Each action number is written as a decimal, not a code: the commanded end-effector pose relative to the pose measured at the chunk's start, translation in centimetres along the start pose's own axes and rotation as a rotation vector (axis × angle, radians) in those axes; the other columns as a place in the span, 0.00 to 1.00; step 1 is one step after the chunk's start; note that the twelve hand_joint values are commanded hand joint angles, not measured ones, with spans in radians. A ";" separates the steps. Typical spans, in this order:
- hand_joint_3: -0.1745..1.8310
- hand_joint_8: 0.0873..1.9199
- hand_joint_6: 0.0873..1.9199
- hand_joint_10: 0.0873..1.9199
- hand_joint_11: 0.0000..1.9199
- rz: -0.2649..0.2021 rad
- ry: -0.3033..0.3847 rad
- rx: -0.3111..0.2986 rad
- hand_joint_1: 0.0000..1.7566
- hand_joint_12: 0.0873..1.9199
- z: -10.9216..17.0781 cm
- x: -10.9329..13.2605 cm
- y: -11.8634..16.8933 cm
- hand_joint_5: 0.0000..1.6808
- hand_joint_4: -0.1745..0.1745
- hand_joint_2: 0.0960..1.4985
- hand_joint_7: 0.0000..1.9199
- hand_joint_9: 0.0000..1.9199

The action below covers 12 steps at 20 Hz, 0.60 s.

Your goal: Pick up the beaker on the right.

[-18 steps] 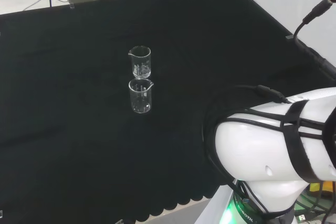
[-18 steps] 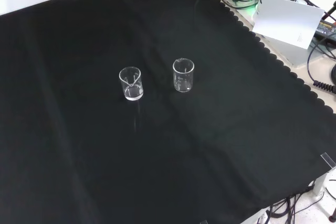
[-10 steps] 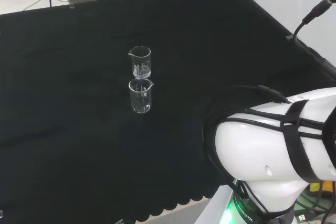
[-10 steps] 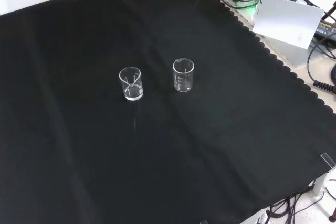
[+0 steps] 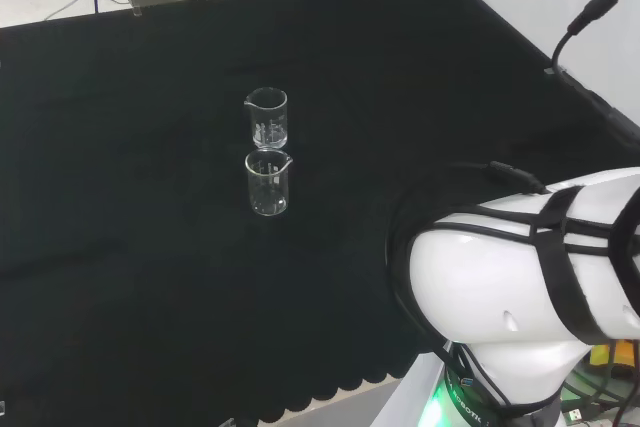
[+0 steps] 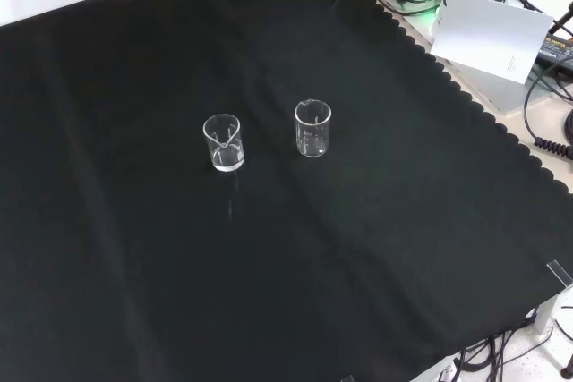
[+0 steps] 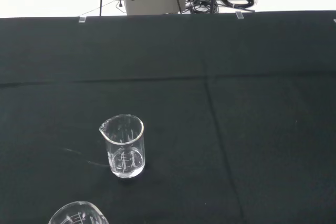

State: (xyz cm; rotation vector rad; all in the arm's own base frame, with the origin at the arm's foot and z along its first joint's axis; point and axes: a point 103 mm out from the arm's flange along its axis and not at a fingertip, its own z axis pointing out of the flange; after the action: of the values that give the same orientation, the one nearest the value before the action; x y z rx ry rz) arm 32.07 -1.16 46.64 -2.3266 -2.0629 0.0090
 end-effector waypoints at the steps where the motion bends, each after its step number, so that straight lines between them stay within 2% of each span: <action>1: 0.24 0.26 0.00 0.32 0.04 0.028 0.056 0.001 0.07 0.71 3.0 -1.1 2.3 0.17 0.48 0.79 0.06 0.14; 7: 0.22 0.27 0.00 0.33 0.06 0.017 0.091 0.052 0.19 0.71 6.7 -2.2 5.9 0.19 0.48 0.73 0.08 0.16; 12: 0.23 0.28 0.00 0.32 0.06 -0.025 0.126 0.050 0.23 0.70 9.6 -3.0 10.5 0.19 0.48 0.69 0.08 0.17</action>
State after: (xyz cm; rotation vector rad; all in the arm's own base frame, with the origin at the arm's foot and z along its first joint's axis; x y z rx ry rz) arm 36.68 -3.21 40.74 -2.2726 -1.9939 -0.0194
